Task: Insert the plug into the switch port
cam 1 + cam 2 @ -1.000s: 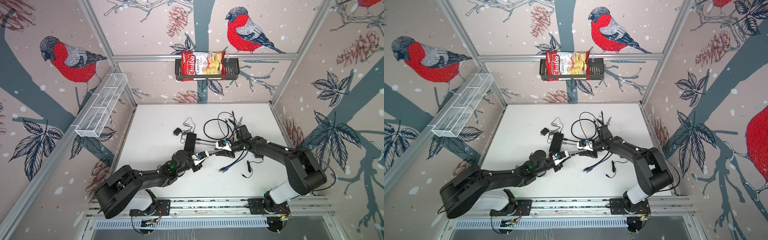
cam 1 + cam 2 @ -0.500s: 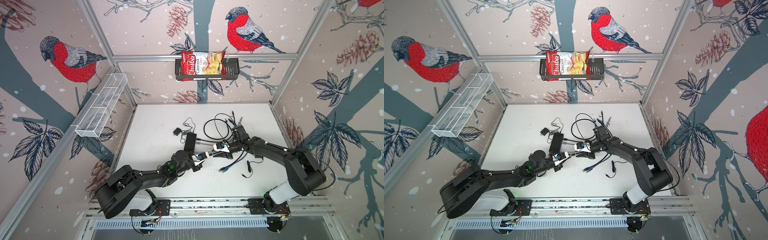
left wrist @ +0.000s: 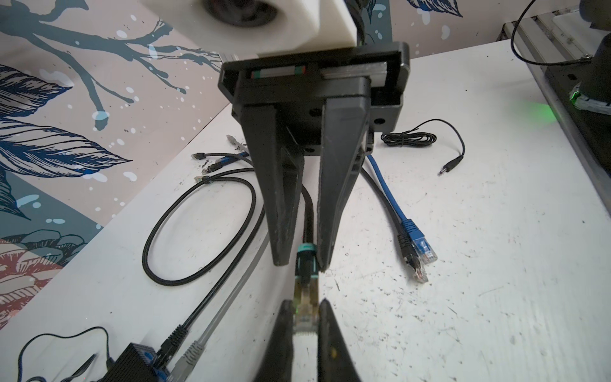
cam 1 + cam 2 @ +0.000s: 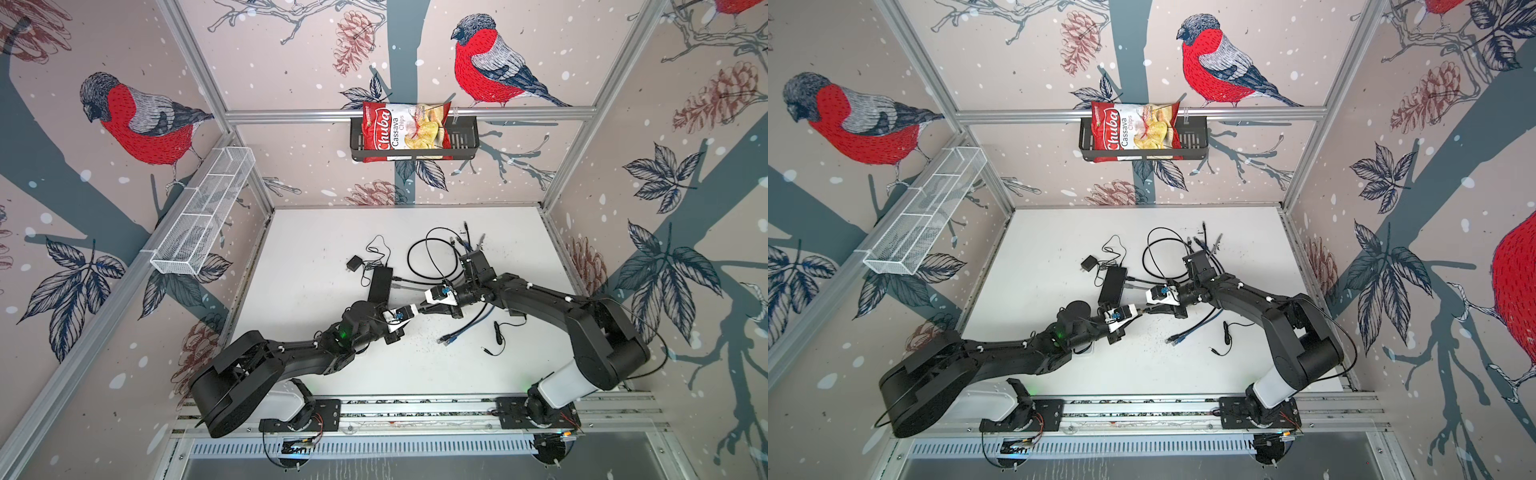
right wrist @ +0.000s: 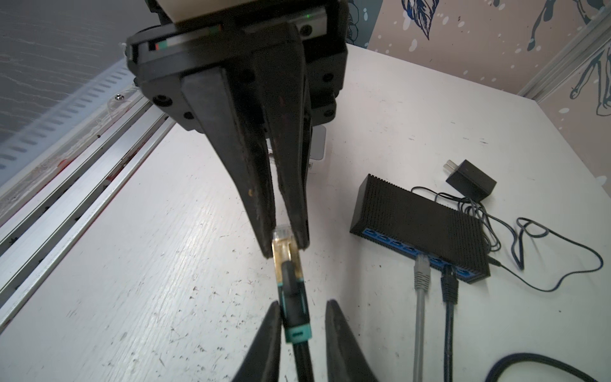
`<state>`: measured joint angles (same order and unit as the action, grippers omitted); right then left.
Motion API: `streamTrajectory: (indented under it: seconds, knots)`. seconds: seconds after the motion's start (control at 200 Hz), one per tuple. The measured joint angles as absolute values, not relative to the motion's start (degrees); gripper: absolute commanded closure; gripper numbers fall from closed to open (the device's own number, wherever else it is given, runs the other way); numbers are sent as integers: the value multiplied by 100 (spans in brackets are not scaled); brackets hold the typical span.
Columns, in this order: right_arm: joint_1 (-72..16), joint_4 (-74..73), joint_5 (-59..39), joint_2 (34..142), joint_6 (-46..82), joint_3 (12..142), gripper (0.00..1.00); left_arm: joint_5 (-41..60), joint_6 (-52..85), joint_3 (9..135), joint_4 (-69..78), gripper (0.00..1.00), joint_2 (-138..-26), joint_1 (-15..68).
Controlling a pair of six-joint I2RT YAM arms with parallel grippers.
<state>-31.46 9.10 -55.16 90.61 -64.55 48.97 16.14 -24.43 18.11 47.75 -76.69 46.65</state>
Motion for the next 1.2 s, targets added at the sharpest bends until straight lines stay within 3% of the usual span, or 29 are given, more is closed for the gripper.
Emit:
streamTrajectory:
  seconds: [0.24,0.265,0.315,0.48,0.495,0.755,1.201]
  knots:
    - [-3183,982,-5588,9179,-6606,4950,94,1496,-2416,1715,4893,100,-7662,4665]
    - [-3183,982,-5588,9181,-6602,4954,94,1490,-2383,1712,4893,96,-7666,4665]
    - [-3183,967,-5583,9183,-6580,4954,95,1466,-2351,1710,4901,82,-7666,4665]
    - [-3208,742,-5450,9183,-6147,4945,97,1120,-1992,1653,5070,6,-7653,4665]
    - [-3210,701,-5422,9183,-6099,4941,97,1061,-1944,1638,5078,3,-7642,4665]
    - [-3295,23,-4475,9358,-4517,4908,95,272,-1020,1347,5098,3,-7050,4497]
    - [-4097,-1400,-1981,9480,-2364,4342,95,25,1380,2182,2746,3,-6879,3052]
